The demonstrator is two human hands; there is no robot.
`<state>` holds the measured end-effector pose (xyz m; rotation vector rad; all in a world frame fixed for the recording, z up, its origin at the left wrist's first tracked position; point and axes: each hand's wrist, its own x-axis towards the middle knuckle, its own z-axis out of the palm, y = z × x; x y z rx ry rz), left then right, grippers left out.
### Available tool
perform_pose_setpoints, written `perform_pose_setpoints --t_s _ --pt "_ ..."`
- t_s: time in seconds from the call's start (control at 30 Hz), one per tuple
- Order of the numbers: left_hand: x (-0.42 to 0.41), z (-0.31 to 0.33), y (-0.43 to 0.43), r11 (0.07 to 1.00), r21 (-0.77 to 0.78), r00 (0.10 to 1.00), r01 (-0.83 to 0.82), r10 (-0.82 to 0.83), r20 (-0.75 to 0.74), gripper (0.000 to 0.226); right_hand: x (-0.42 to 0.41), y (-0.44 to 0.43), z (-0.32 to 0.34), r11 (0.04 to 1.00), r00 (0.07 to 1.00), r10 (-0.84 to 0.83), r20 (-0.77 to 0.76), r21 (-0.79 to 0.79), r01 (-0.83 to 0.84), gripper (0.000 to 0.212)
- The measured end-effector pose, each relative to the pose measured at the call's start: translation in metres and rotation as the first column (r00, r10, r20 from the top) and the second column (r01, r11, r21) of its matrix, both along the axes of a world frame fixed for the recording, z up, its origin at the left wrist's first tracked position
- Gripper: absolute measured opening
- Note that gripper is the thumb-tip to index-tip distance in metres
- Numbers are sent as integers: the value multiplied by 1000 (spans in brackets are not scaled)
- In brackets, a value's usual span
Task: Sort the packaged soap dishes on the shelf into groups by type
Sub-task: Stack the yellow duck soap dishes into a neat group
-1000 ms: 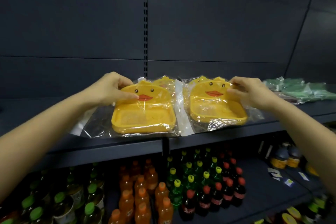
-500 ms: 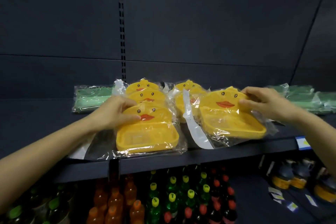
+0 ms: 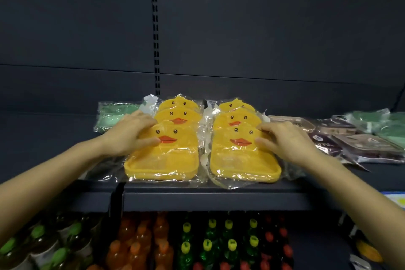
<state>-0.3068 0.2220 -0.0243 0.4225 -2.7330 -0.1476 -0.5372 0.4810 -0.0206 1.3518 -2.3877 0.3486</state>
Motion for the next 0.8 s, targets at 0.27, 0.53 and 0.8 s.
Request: perform_pose_setpoints --t_s 0.27,0.53,0.8 --pt "4 9 28 983 44 981 -178 181 -70 50 4 -3 6 984 995 46 -90 176 -29 41" --pt "67 10 56 924 -1 890 -382 367 -270 71 38 -35 32 930 919 363 -154 0 -367 52" --pt "161 7 65 791 28 756 -612 594 -276 39 133 -102 28 735 735 678 -24 29 -678 41"
